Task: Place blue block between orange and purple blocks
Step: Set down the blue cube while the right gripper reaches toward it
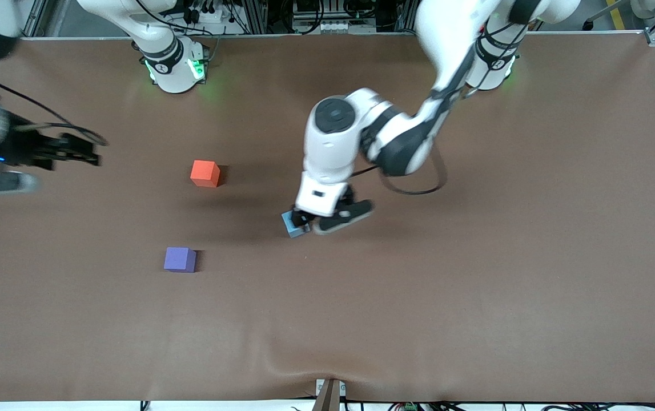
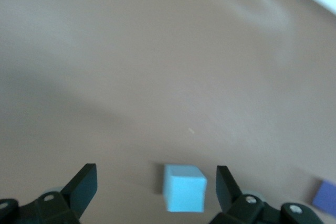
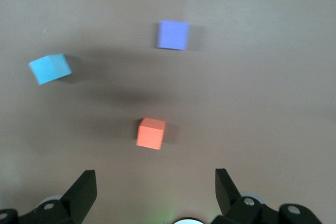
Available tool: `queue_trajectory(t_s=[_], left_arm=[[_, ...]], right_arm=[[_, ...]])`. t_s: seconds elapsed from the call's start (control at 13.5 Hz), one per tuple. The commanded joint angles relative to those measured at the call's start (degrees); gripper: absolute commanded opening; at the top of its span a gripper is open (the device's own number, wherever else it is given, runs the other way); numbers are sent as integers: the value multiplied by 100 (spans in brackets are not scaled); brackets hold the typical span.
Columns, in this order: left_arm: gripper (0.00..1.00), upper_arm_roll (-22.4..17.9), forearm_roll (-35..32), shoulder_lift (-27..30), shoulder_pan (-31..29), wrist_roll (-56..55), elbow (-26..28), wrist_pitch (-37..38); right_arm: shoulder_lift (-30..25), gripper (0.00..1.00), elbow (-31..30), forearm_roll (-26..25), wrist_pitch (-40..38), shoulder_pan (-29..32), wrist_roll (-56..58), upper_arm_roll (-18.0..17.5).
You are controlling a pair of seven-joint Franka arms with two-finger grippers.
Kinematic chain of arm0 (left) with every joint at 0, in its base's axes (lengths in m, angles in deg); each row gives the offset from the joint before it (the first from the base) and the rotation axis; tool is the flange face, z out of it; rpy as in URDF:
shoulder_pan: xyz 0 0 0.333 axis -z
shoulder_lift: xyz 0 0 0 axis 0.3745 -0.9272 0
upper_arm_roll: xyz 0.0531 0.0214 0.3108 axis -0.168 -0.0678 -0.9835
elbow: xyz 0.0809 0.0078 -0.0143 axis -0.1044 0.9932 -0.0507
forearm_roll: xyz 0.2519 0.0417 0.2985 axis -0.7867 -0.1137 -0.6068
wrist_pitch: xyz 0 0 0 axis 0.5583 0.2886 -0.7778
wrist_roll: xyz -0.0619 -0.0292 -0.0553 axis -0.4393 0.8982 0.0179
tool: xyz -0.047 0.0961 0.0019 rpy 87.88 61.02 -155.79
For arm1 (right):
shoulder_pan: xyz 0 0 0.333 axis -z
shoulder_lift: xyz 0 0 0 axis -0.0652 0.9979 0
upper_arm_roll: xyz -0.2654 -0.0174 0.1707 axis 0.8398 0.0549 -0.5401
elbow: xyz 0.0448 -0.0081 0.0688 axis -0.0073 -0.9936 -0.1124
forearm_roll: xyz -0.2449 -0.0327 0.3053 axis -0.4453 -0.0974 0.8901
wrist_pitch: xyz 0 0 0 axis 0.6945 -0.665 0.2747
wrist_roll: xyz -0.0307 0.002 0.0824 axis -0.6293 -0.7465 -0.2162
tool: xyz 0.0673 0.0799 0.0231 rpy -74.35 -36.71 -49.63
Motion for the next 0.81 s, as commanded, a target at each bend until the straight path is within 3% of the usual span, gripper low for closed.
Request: queue_trajectory(t_s=[0.0, 0.15, 0.3, 0.44, 0.52, 0.74], left_arm=[[100, 88, -120, 925, -456, 77, 510, 1049], [100, 87, -129, 1312, -772, 652, 510, 1875], [100, 113, -112, 1804, -1324, 2144, 693, 2379], [100, 157, 159, 2541, -1940, 3497, 1271, 2512], [100, 132, 526, 2832, -2186, 4087, 1562, 2521], [100, 140, 705, 3571, -3039, 5600, 2695, 2364]], right_arm=[[601, 100, 144, 99, 424, -737, -23, 50], [1058, 100, 144, 99, 1091, -1203, -23, 50], [1515, 100, 144, 378, 1707, -1494, -23, 42], [1937, 100, 144, 880, 2260, -1854, -23, 50], [2122, 100, 153, 890, 2507, -2056, -23, 59], [2676, 100, 153, 698, 3315, -2486, 100, 59]])
